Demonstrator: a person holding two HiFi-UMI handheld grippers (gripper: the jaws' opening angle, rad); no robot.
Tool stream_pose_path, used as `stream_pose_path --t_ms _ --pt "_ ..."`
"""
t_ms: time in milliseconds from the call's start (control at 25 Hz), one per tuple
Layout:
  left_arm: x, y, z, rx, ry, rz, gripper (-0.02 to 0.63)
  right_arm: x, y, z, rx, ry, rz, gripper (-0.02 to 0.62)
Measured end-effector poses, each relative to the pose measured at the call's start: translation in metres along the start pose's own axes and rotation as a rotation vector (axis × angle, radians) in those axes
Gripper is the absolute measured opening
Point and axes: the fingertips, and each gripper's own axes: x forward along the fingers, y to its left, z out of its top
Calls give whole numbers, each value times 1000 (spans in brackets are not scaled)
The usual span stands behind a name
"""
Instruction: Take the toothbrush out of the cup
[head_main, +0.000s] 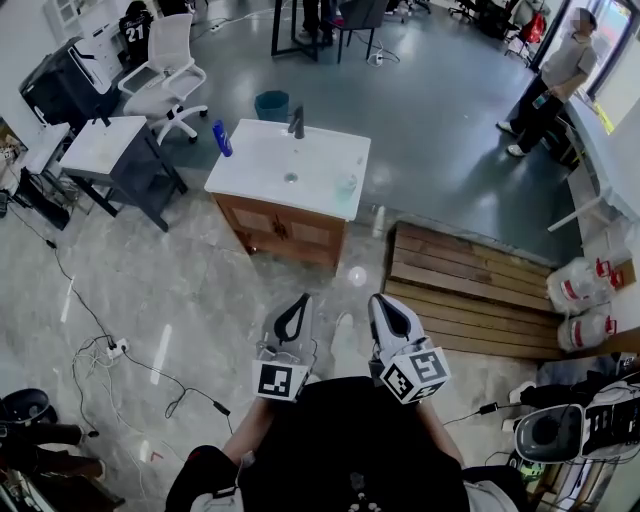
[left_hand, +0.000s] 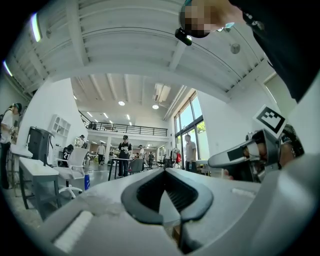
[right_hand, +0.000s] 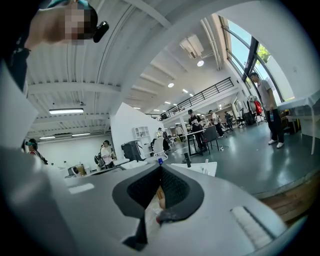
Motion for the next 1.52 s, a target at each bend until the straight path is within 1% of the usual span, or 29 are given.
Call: stream_pose_path --t_ms 280,400,480,600,760,1040,1200,1360,1520 --pt "47 41 -6 -2 20 51 2 68 -27 4 17 31 35 3" --pt "73 57 -8 25 22 53 2 98 -40 12 16 35 53 3" --pt "91 64 -9 40 27 51 2 116 -50 18 17 40 60 3" --pt "119 72 -12 12 58 73 2 140 -68 27 17 49 77 3" --pt "160 77 -16 21 52 77 2 169 -98 37 15 65 89 3" --pt "229 78 -20 53 46 89 2 205 -148 58 9 63 120 3" --pt "255 74 -21 62 42 84 2 219 -168 66 -4 71 127 3" --pt "266 75 -28 52 55 66 2 227 -177 66 4 73 111 3" --pt "277 86 -40 47 72 36 2 234 -185 63 8 77 69 3"
